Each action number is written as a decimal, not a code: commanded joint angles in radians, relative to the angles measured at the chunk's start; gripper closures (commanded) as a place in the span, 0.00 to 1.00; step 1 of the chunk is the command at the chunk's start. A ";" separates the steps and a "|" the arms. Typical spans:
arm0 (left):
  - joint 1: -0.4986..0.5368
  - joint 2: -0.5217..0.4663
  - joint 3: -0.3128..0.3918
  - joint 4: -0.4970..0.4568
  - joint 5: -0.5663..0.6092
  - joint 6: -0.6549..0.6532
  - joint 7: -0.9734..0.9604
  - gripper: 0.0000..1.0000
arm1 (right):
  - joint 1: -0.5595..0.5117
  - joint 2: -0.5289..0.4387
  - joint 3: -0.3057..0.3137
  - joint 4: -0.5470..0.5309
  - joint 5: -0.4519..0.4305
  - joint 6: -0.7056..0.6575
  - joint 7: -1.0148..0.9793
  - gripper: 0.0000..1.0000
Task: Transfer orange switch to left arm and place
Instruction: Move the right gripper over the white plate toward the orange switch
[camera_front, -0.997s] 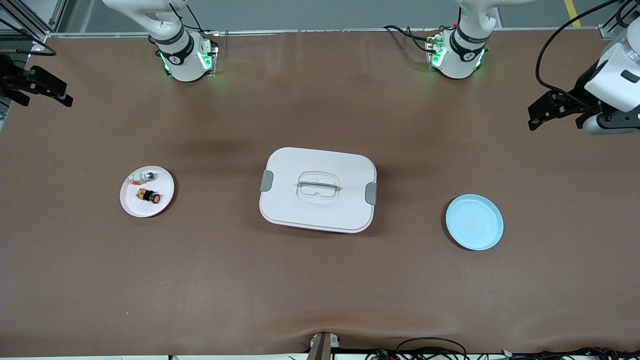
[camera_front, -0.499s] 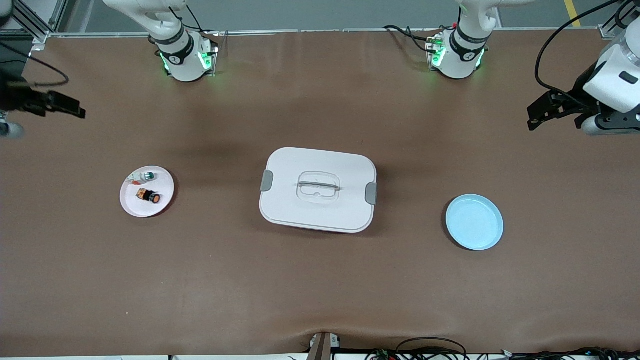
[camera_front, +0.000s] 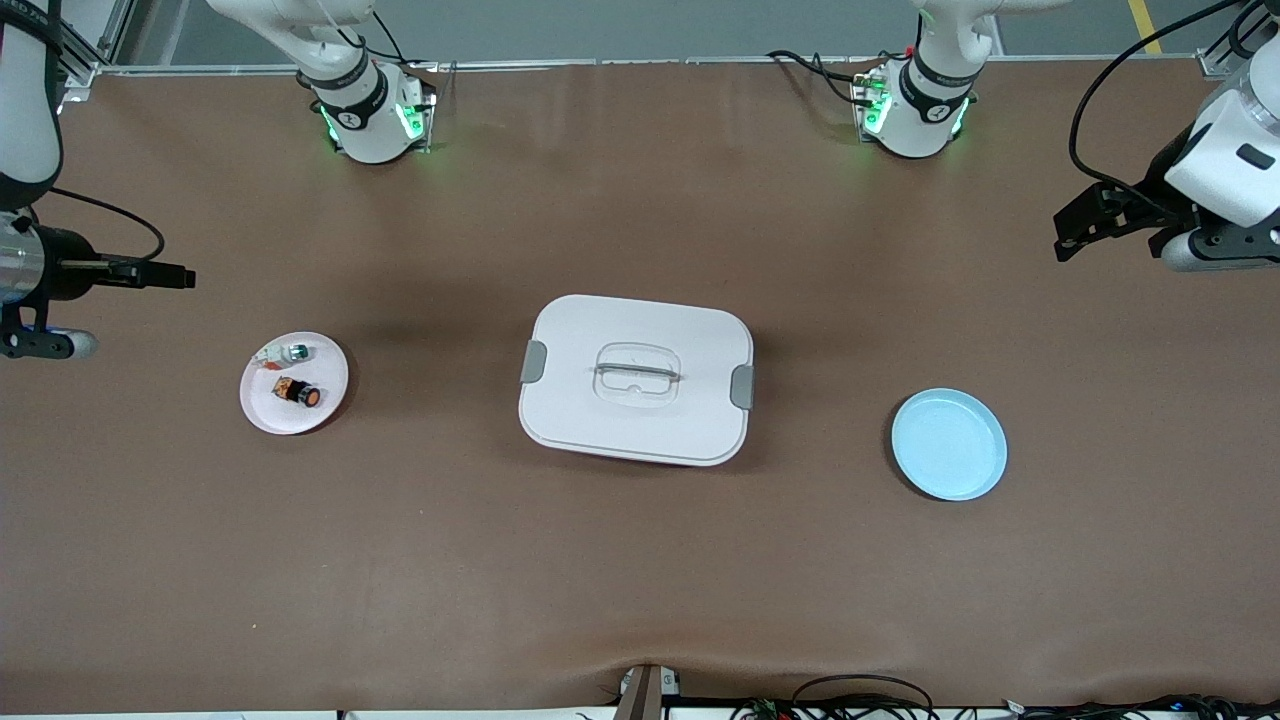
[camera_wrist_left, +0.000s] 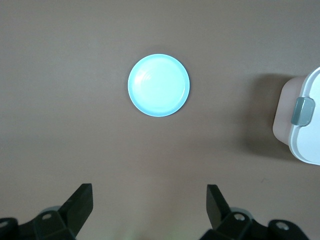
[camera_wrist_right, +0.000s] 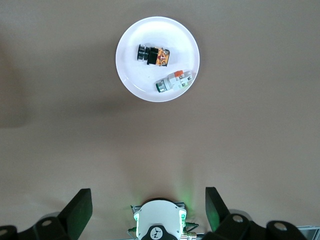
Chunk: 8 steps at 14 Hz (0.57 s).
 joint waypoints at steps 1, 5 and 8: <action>0.003 -0.004 0.000 -0.002 -0.009 -0.007 0.022 0.00 | -0.023 0.006 0.012 0.020 0.006 -0.024 0.009 0.00; 0.003 -0.004 0.000 -0.006 -0.008 -0.007 0.022 0.00 | -0.036 0.006 0.010 0.005 0.005 -0.018 0.007 0.00; 0.003 -0.004 0.000 -0.008 -0.008 -0.007 0.022 0.00 | -0.054 0.018 0.010 -0.111 0.005 0.163 0.021 0.00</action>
